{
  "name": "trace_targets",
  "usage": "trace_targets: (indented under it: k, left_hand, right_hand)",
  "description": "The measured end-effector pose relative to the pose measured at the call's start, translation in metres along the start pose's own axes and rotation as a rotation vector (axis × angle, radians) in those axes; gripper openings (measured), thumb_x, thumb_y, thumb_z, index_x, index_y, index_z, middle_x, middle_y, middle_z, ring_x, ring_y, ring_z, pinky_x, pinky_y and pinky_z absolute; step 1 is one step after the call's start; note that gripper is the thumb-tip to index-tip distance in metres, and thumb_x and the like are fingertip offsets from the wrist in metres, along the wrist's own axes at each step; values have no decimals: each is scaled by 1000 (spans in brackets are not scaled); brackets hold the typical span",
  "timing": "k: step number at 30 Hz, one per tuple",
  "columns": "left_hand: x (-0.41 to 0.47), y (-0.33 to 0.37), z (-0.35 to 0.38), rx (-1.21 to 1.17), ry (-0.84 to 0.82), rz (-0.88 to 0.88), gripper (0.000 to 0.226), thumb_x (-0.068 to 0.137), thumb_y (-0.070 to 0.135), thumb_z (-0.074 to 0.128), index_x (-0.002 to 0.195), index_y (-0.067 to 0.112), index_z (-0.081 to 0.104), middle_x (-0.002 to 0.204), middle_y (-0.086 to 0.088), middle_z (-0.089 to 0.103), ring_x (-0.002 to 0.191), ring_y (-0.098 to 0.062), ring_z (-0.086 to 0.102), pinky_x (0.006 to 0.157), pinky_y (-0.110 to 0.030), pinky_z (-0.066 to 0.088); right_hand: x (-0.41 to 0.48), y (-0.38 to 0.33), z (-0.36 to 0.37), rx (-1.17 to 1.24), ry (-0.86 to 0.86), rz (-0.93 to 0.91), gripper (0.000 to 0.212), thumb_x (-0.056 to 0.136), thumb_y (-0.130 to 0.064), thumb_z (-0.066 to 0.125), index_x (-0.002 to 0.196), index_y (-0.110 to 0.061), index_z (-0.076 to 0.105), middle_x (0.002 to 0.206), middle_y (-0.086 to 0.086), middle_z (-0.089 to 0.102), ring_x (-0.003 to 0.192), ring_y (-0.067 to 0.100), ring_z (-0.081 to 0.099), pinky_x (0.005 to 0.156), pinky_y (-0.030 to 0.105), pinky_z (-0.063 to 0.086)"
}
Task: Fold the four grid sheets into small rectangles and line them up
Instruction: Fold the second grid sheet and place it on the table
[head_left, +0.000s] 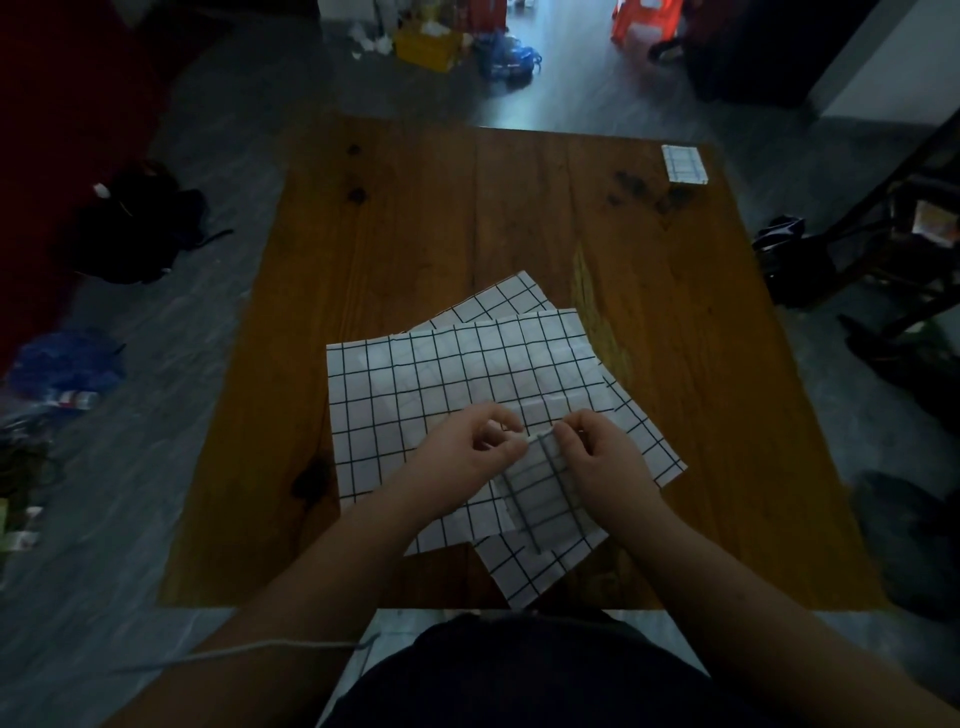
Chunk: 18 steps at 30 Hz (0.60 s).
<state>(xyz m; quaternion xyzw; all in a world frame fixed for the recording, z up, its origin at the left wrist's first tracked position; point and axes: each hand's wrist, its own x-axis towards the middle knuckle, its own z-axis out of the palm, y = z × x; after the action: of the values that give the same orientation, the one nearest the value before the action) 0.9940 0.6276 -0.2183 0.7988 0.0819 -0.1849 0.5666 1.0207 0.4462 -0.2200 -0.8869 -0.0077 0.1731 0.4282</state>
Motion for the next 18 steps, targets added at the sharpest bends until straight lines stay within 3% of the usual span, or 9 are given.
trace_targets:
  k: [3, 7, 14, 18]
  left_hand:
    - [-1, -4, 2, 44, 75, 9, 4, 93, 26, 69, 92, 25, 65, 90, 7, 68, 83, -6, 64, 69, -24, 54]
    - [-3, -9, 3, 26, 134, -35, 6, 92, 25, 70, 88, 23, 66, 86, 2, 69, 83, -16, 66, 73, -33, 56]
    - [-4, -16, 5, -29, 174, -98, 7, 91, 25, 72, 85, 23, 67, 89, -4, 69, 82, -20, 65, 74, -38, 57]
    - [-6, -15, 1, -39, 104, -139, 4, 92, 28, 70, 89, 31, 69, 94, -4, 68, 79, -15, 62, 67, -29, 53]
  right_hand:
    - [-1, -4, 0, 21, -25, 23, 15, 104, -29, 49, 91, -28, 56, 85, -6, 60, 74, 6, 57, 56, 19, 45]
    - [-4, -6, -1, 139, -88, 77, 13, 104, -30, 49, 113, -29, 58, 91, -9, 65, 72, 6, 60, 43, 9, 42]
    - [-3, 1, 3, 120, -92, 103, 9, 101, -34, 56, 99, -29, 63, 95, -9, 67, 89, 9, 64, 67, 26, 49]
    - [-3, 1, 3, 53, -68, 84, 12, 100, -33, 57, 90, -30, 63, 92, -9, 66, 86, 7, 61, 65, 25, 45]
